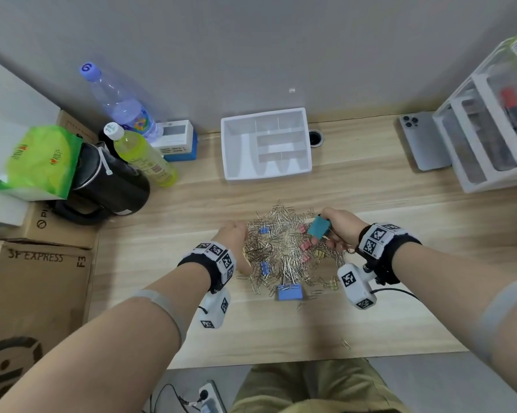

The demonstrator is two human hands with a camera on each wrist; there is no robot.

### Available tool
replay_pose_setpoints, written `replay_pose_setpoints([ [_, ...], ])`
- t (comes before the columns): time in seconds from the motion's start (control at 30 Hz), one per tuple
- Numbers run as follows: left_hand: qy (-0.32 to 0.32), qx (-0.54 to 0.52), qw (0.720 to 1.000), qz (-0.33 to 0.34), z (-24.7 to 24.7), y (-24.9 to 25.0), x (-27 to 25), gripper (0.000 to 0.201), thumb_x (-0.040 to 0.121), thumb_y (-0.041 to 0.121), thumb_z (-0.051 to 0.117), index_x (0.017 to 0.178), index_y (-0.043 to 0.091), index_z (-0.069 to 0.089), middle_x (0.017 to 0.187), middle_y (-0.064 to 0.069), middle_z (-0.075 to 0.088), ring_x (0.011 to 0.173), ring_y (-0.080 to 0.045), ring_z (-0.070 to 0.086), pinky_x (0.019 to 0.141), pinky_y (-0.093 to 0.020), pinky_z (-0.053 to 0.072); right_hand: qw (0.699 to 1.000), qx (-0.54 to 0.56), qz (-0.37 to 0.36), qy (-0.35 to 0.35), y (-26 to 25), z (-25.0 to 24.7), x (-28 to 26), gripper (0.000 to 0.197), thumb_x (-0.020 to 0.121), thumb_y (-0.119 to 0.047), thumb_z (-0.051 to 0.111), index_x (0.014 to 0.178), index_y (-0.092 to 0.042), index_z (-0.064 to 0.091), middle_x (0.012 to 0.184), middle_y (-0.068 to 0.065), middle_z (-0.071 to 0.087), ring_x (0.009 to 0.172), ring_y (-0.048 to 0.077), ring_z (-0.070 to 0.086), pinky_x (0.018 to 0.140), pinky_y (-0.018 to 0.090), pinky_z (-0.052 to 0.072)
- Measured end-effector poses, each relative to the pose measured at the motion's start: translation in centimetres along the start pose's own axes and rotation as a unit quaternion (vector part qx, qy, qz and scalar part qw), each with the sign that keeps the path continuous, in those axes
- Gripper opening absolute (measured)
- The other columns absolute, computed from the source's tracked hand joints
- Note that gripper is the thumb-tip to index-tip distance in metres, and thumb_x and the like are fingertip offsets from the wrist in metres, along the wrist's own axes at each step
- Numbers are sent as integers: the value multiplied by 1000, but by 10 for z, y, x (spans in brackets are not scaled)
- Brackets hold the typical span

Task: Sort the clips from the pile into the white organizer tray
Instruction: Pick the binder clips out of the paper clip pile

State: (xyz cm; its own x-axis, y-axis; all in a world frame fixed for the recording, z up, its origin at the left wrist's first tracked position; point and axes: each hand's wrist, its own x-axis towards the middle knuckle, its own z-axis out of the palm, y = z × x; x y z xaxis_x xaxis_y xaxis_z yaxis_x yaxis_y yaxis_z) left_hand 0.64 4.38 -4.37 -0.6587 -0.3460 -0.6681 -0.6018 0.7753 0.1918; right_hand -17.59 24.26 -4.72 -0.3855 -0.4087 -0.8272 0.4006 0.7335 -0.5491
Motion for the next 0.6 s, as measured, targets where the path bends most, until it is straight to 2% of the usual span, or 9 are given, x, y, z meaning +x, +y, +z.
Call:
replay_pose_setpoints([
  [0.07, 0, 7, 1000, -3, 3, 1, 1, 74, 49, 31, 91, 107, 17, 48, 108, -2, 46, 92, -20, 53, 81, -34, 54, 1000, 11, 9, -1, 1, 1, 0, 50, 96, -35, 31, 109, 5, 59, 86, 26, 63, 39, 19, 42, 36, 16, 28],
  [0.2, -3, 29, 1000, 6, 4, 2, 2, 61, 56, 24, 85, 105, 16, 49, 106, -3, 53, 91, -22, 55, 77, -35, 53, 1000, -13, -18, 19, 2, 3, -6, 44, 99, -34, 25, 103, -1, 54, 82, 27, 71, 38, 20, 41, 39, 20, 26],
  [0.33, -13, -8, 1000, 0, -1, -1, 0, 62, 55, 30, 84, 105, 22, 50, 101, 3, 56, 85, -17, 58, 66, -31, 51, 999, -20, -27, 42, 4, 5, -5, 41, 102, -33, 26, 95, -5, 55, 60, 15, 67, 35, 18, 40, 38, 19, 27],
  [0.47, -51, -62, 997, -15, -15, -5, -5, 55, 53, 36, 82, 100, 24, 55, 95, 5, 64, 82, -17, 66, 72, -36, 59, 998, -25, -26, 57, -1, 5, -6, 37, 103, -32, 27, 99, -6, 53, 55, 10, 61, 32, 16, 40, 37, 18, 28],
  [0.6, -102, -176, 979, -10, -32, -4, -11, 28, 63, 30, 76, 88, 24, 66, 84, 1, 73, 80, -16, 70, 77, -35, 58, 997, -12, -39, 64, -10, 6, -8, 38, 102, -30, 27, 102, -4, 54, 52, 11, 58, 30, 16, 38, 35, 17, 26],
])
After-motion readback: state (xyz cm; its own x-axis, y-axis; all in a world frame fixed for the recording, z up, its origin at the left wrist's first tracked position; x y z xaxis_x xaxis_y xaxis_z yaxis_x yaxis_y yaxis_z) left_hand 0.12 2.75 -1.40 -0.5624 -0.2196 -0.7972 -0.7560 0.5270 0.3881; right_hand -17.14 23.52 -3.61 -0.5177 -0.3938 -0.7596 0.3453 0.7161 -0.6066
